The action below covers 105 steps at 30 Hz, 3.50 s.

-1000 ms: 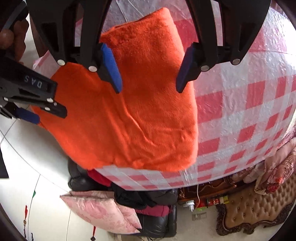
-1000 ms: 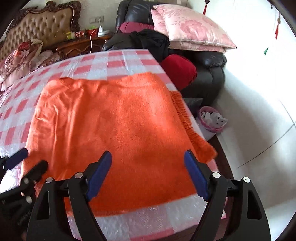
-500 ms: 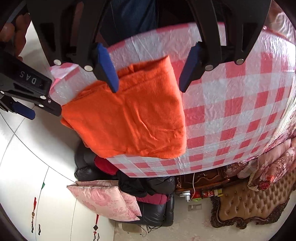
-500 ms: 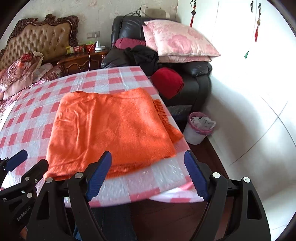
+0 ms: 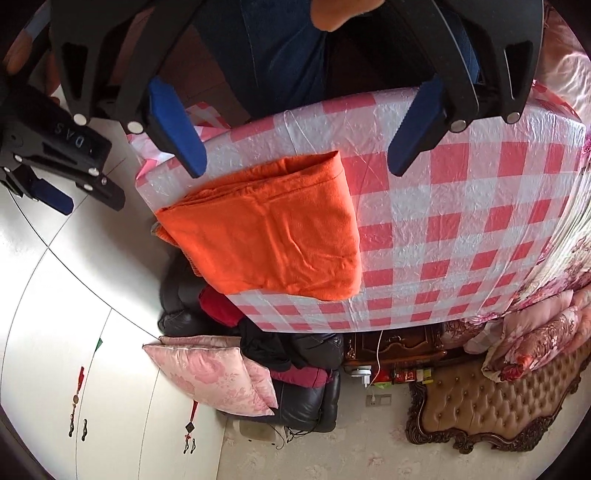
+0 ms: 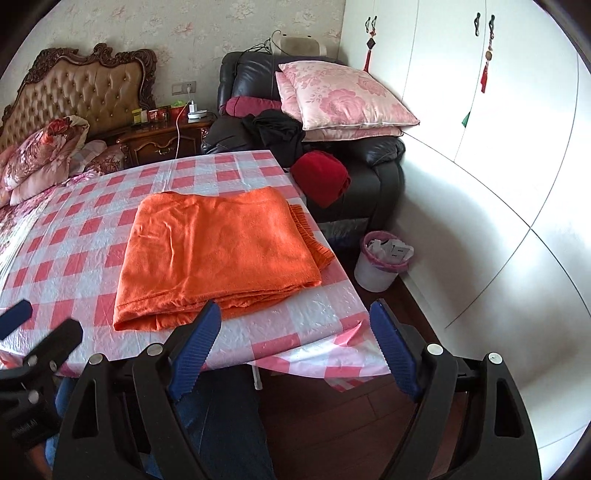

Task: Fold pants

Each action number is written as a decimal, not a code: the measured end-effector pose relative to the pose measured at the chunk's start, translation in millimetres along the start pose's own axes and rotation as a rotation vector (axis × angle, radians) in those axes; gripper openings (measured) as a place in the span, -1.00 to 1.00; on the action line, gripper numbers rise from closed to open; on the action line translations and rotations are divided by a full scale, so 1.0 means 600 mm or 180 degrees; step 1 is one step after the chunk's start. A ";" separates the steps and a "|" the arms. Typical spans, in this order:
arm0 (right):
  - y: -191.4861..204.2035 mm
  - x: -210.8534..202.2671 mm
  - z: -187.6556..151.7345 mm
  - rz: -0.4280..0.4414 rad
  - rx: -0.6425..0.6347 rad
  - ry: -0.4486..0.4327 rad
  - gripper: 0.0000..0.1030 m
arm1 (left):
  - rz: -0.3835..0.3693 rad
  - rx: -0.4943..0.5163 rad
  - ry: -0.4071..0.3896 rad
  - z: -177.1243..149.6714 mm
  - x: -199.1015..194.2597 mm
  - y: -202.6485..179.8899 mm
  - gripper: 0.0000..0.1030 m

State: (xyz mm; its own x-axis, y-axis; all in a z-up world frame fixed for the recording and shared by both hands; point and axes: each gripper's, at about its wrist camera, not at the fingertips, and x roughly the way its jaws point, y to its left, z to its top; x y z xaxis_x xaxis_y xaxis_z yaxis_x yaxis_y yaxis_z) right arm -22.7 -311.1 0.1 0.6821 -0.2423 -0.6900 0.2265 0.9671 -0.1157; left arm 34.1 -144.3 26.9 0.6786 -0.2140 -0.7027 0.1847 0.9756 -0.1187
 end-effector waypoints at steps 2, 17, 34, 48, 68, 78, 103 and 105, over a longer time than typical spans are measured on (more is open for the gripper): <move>0.002 0.001 -0.001 0.0015 -0.0015 0.0003 0.54 | -0.0010 0.0005 0.0011 0.001 0.003 -0.003 0.91; 0.000 0.008 -0.008 0.0036 0.0051 0.0061 0.58 | -0.0108 0.0113 -0.0033 0.001 0.000 -0.027 0.96; -0.004 0.016 -0.017 0.0036 0.0066 0.0101 0.62 | -0.0048 0.0122 -0.0080 -0.002 -0.003 -0.030 0.96; -0.004 0.018 -0.020 0.0039 0.0062 0.0107 0.62 | -0.0055 0.0139 -0.0058 -0.006 0.001 -0.030 0.96; -0.004 0.019 -0.022 0.0044 0.0061 0.0108 0.62 | -0.0061 0.0137 -0.0060 -0.007 0.001 -0.030 0.96; -0.005 0.019 -0.020 0.0045 0.0065 0.0110 0.62 | -0.0056 0.0131 -0.0055 -0.004 0.004 -0.032 0.96; -0.006 0.018 -0.021 0.0047 0.0067 0.0114 0.62 | -0.0062 0.0139 -0.0051 -0.001 0.006 -0.036 0.96; -0.007 0.018 -0.021 0.0048 0.0071 0.0113 0.62 | -0.0062 0.0139 -0.0053 -0.001 0.006 -0.036 0.96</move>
State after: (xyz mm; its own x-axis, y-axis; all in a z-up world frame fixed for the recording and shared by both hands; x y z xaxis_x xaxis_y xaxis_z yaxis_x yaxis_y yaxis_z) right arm -25.0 -316.5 -16.2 0.6604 -0.2244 -0.7166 0.2320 0.9686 -0.0895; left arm 31.9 -166.0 26.6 0.6861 -0.2340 -0.6888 0.2285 0.9683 -0.1014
